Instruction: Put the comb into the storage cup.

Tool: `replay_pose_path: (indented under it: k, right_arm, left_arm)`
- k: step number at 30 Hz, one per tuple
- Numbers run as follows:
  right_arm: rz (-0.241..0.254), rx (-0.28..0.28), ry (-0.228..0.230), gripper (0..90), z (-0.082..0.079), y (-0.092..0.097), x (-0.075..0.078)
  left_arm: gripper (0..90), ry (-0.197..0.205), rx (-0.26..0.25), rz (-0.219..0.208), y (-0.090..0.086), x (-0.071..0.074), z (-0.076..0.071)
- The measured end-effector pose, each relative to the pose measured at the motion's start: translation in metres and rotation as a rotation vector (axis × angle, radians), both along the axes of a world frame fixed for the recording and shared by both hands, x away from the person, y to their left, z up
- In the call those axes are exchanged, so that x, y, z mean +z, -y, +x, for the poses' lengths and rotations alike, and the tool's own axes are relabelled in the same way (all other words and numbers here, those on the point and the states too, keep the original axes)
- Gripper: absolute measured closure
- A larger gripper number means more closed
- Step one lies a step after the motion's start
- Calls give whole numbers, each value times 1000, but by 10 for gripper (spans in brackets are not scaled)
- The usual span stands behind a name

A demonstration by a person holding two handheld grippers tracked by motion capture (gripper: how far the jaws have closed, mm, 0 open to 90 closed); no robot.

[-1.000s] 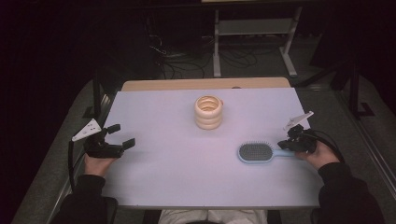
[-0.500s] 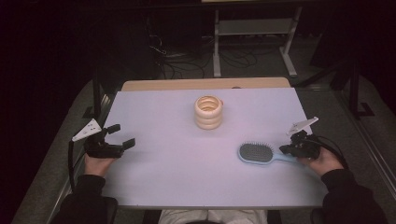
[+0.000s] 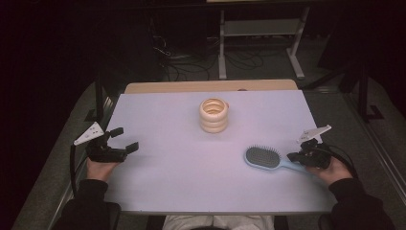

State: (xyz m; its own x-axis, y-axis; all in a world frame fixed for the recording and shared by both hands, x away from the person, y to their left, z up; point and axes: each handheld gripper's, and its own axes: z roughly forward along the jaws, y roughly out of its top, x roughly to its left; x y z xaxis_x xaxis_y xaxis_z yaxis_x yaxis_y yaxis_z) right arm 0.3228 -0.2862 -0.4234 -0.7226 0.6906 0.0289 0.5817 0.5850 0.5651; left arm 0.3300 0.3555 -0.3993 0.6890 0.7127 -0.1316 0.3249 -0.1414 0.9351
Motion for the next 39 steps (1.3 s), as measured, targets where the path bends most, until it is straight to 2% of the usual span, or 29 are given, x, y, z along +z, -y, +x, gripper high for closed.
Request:
replay_pose_path:
  k: [7, 15, 19, 22, 32, 39]
  right_arm:
    - [-10, -5, -30, 887, -6, -1, -6]
    - [28, -12, -8, 887, -23, -3, 0]
    - [64, -26, 7, 887, -35, -2, 4]
    - [91, -31, 2, 887, -39, 1, 4]
    - [63, -56, 11, 887, -34, 1, 1]
    - [44, -80, -9, 887, -32, 2, -1]
  left_arm:
    - [0, 6, -3, 0, 0, 1, 0]
    - [0, 13, -3, -7, 0, 2, -2]
    - [0, 10, -5, -3, 0, 2, -1]
    - [0, 10, -8, 1, 1, 2, -1]
    - [0, 10, -10, 6, 2, 1, 0]
    - [0, 11, -8, 2, 2, 1, -1]
